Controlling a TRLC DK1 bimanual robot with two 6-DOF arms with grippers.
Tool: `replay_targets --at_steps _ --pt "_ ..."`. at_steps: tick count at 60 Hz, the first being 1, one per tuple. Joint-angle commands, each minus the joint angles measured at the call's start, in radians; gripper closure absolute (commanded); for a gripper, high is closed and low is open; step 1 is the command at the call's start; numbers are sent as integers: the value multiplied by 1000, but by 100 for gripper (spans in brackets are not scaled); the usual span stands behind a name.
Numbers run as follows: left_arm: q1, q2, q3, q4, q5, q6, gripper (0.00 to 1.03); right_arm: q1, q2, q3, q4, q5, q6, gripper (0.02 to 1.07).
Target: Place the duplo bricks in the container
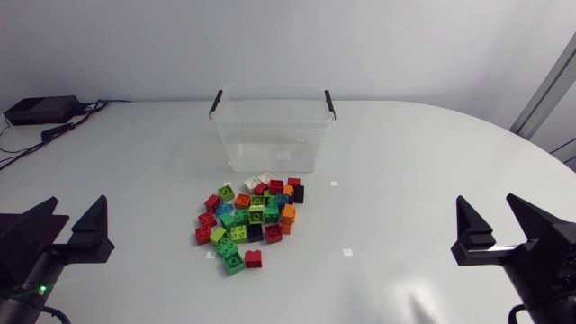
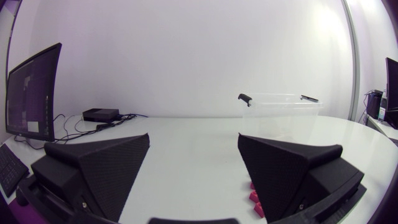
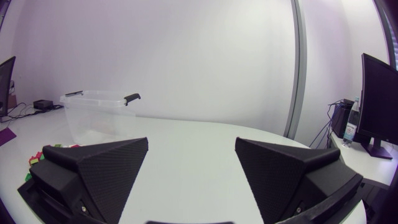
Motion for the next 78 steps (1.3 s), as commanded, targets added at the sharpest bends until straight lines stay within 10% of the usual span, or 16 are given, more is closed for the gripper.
replay_targets --at_steps 1,59,78 --pt "2 -7 -16 -1 -7 -9 4 8 -5 -22 -2 -2 7 6" --pt "-5 -11 -14 21 -7 -20 4 17 -7 -22 -2 -17 6 6" --pt "-130 108 217 -90 -7 -20 4 19 -7 1 28 -11 7 6"
